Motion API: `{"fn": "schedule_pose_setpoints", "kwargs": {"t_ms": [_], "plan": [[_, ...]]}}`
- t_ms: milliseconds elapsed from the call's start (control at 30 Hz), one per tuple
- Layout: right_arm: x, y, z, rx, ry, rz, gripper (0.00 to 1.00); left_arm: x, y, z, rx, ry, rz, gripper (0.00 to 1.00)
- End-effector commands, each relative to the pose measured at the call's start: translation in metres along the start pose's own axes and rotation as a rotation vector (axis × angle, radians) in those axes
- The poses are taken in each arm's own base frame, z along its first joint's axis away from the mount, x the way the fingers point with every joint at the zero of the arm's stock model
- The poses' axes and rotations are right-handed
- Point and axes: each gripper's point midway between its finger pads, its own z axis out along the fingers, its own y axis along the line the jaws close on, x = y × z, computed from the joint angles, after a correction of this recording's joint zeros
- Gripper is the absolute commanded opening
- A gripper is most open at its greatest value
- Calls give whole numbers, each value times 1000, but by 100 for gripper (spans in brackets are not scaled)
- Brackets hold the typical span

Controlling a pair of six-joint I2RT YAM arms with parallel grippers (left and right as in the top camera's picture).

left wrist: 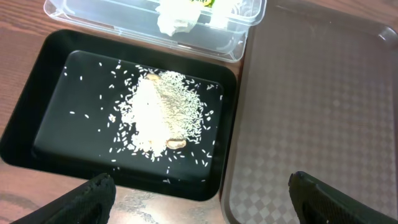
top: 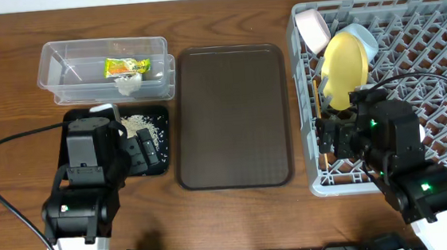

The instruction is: Sort waste into correct bins and load items into the dishwasher rack

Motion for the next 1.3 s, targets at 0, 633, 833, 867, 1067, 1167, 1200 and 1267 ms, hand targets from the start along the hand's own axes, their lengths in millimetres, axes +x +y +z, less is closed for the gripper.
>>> {"fn": "schedule_pose_setpoints", "kwargs": {"t_ms": [0,633,833,867,1067,1167,1200,1267], "plan": [[11,-7,3,28,44,11,99,1,1,2,-8,6,0,93],[-2,-17,-16,14,-110,-78,99,1,1,2,-8,6,0,93],[-2,-35,-31,18,-346,-75,99,1,1,2,-8,6,0,93],[-1,-38,-32,20,-383,-69,99,1,1,2,-8,6,0,93],[2,-53,-39,47,-577,-60,99,1,1,2,-8,6,0,93],[5,-57,-37,59,-640,-64,99,1,1,2,-8,6,0,93],[6,-58,-36,61,-657,-65,99,1,1,2,-8,6,0,93],[9,-59,-33,60,-694,-71,99,1,1,2,-8,6,0,93]]}}
